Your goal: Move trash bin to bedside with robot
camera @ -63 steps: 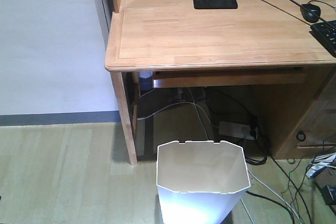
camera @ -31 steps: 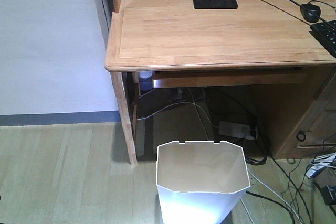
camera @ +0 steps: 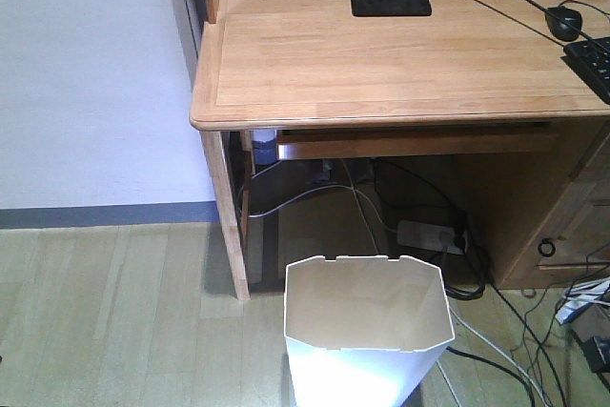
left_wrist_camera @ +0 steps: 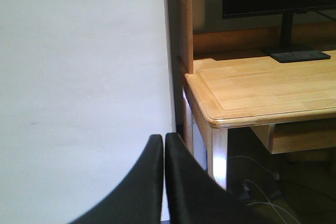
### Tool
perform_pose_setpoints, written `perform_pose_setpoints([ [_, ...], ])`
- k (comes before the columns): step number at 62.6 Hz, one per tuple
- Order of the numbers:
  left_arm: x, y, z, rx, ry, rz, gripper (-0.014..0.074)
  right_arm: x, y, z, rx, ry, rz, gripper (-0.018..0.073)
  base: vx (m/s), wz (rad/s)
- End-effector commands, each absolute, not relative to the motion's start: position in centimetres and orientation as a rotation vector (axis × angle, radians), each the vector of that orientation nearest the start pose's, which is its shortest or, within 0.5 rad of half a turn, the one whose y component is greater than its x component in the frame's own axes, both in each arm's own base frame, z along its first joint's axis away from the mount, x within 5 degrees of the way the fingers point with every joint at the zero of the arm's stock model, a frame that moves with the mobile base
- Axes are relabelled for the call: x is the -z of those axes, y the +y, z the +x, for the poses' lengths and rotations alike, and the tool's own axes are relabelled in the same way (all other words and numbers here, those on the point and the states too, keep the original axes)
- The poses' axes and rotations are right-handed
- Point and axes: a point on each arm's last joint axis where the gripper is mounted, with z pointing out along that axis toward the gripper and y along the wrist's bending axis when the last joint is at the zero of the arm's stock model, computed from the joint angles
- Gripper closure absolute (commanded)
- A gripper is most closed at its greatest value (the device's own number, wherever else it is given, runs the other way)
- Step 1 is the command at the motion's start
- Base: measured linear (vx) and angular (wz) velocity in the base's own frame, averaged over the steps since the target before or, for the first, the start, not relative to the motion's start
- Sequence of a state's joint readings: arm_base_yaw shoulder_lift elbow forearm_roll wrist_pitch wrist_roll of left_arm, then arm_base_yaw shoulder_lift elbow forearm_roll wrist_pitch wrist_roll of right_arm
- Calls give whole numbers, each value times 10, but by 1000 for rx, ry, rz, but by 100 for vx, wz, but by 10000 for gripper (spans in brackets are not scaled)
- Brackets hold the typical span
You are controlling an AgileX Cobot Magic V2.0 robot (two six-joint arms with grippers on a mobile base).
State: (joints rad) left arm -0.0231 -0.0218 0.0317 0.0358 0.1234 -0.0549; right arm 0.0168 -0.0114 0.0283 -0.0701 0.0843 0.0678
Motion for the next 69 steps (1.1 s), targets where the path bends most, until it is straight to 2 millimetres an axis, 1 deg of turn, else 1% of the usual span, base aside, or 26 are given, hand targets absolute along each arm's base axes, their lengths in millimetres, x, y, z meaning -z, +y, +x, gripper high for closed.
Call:
perform_pose_setpoints([
  [1,-208,-1,54,37,1514,-3,603,-199,1,56,1,1501,-26,568,0,0],
  [9,-208,-1,54,37,1514,-3,603,-201,1,56,7,1484,-33,568,0,0],
  [17,-208,-1,54,37,1514,-3,603,-211,2,55,-5,1375,-30,568,0,0],
  [23,-208,-1,54,37,1514,-3,603,-222,2,53,-6,1320,-31,568,0,0],
  [31,-208,-1,54,37,1514,-3,603,-238,2,56,-6,1327,-31,568,0,0],
  [33,-208,-1,54,37,1514,-3,603,-245,2,57,-6,1331,-31,568,0,0],
  [42,-208,-1,54,37,1514,-3,603,-268,2,76,-6,1412,-32,568,0,0],
  [47,-208,-1,54,37,1514,-3,603,-277,2,91,-5,1466,-34,568,0,0],
  [51,-208,-1,54,37,1514,-3,603,-281,2,101,-5,1511,-34,568,0,0],
  [56,-208,-1,54,37,1514,-3,603,-281,3,112,-8,1563,-32,568,0,0],
  [59,-208,-1,54,37,1514,-3,603,-277,3,119,-8,1601,-32,568,0,0],
  [69,-208,-1,54,37,1514,-3,603,-267,3,131,-6,1683,-36,568,0,0],
])
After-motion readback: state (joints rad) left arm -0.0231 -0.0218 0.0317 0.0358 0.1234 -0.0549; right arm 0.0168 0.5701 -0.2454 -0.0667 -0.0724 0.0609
